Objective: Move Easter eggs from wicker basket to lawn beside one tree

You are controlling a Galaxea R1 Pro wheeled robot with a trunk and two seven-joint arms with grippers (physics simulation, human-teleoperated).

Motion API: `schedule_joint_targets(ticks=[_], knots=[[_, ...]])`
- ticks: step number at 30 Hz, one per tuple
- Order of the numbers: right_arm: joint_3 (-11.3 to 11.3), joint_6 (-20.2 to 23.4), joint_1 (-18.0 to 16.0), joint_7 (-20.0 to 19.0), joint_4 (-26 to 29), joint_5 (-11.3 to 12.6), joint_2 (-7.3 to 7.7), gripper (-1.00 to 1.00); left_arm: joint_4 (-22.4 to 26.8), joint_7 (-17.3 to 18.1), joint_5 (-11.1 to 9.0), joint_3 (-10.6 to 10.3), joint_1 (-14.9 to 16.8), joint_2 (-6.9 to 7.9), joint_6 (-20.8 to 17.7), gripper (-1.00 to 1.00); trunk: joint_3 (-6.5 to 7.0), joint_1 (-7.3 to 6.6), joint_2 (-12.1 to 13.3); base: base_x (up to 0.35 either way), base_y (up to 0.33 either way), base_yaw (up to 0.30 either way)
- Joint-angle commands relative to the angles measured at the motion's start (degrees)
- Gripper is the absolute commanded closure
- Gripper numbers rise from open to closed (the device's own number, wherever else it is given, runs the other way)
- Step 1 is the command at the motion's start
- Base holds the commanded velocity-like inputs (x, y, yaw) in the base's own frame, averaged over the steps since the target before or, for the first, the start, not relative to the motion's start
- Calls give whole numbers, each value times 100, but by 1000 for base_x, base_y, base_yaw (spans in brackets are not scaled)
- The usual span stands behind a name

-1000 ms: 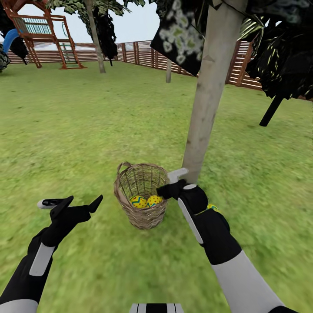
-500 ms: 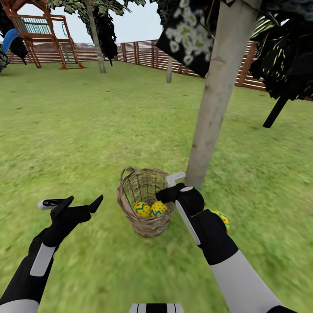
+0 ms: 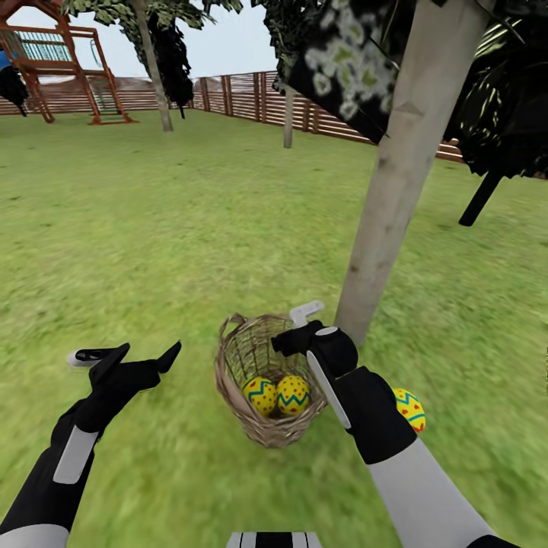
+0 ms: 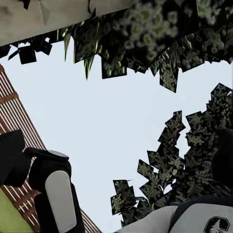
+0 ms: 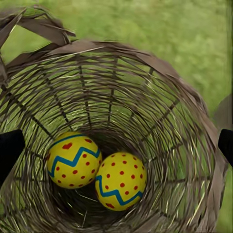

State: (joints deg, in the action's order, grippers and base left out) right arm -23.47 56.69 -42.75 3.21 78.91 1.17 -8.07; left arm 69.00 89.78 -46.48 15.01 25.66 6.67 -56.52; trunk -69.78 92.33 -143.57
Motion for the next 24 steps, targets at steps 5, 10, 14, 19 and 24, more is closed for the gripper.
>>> schedule_joint_targets(ticks=[5,10,14,19,24], knots=[[-6,35,-5,39,2,20,-2,-100,0,22,-2,1,1,1,-67,-100,25,2,-2,237,265,-237],[0,86,1,69,-204,57,-2,-100,0,22,-2,2,1,1,-62,-100,56,2,-2,231,267,-241],[1,81,3,49,-1082,116,0,-100,0,22,-2,2,1,-14,-55,-100,69,2,-2,181,206,-126],[1,87,4,52,-1527,230,6,-100,-5,22,1,2,1,-16,-52,-100,70,2,-2,23,25,-10],[1,99,4,41,-1596,250,7,-100,-9,22,6,2,1,-16,-52,-100,70,2,-2,2,2,-1]])
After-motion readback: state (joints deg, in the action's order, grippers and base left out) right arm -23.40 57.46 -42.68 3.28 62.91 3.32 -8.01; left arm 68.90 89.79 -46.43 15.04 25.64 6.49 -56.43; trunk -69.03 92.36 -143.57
